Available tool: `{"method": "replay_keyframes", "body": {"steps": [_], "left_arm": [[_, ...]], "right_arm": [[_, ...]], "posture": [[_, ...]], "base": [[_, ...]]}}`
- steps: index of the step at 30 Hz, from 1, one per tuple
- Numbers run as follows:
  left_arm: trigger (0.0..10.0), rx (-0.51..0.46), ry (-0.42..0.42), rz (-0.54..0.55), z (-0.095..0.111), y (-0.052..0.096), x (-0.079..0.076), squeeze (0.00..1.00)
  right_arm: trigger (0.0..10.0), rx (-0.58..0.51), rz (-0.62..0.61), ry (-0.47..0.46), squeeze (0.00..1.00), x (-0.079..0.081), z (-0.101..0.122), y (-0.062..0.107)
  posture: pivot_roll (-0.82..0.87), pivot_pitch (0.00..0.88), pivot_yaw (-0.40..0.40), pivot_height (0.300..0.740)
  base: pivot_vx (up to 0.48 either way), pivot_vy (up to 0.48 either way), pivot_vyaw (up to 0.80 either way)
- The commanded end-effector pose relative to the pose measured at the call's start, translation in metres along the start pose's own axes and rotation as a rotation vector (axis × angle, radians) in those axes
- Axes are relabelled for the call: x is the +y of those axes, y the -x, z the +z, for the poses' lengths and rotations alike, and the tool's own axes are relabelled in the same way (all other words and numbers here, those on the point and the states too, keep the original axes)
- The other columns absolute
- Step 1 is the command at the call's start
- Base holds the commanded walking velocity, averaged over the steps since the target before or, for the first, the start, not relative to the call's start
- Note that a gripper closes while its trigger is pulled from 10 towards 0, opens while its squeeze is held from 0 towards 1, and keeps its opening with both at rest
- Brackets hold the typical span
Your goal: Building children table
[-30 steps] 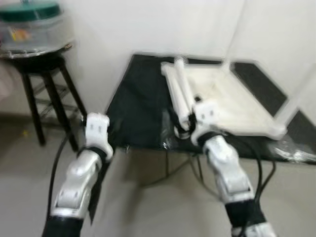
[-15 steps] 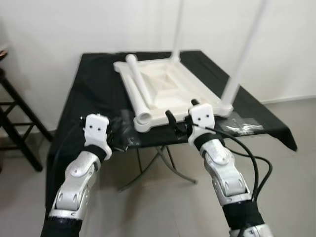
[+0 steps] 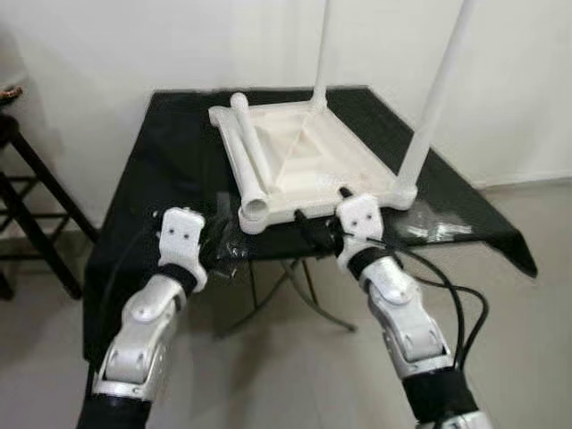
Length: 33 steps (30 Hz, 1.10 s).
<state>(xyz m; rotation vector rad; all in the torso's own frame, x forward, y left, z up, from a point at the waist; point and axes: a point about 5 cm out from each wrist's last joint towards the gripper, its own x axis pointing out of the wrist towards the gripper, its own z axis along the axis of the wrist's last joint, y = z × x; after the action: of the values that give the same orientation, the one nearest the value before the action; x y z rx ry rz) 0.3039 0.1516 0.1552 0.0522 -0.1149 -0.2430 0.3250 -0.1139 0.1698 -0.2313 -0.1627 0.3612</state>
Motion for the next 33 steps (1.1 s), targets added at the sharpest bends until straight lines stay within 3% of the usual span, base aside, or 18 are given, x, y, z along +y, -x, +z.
{"method": "replay_keyframes", "body": {"steps": [1,5,18,33], "left_arm": [[10.0,0.012,0.002,-0.007,-0.003,-0.001,-0.003,0.0],[10.0,0.005,0.011,0.047,-0.003,-0.003,0.004,0.0],[10.0,0.01,0.001,0.019,-0.003,-0.002,0.001,0.0],[10.0,-0.006,0.015,-0.007,-0.002,-0.002,-0.003,0.0]], "right_arm": [[10.0,0.02,-0.01,-0.004,0.0,-0.004,-0.006,0.003],[10.0,0.026,0.004,-0.006,0.0,-0.002,-0.007,0.003],[10.0,0.017,0.027,-0.011,0.0,-0.001,-0.006,0.003],[10.0,-0.039,0.115,0.009,0.0,0.008,-0.002,0.008]], "posture": [[-0.03,0.029,-0.02,0.74],[-0.03,0.029,-0.016,0.74],[-0.03,0.027,-0.012,0.74],[-0.04,0.018,-0.015,0.74]], "base": [[0.0,-0.431,0.0],[0.0,0.0,0.0],[0.0,0.0,0.0],[0.296,0.0,0.41]]}}
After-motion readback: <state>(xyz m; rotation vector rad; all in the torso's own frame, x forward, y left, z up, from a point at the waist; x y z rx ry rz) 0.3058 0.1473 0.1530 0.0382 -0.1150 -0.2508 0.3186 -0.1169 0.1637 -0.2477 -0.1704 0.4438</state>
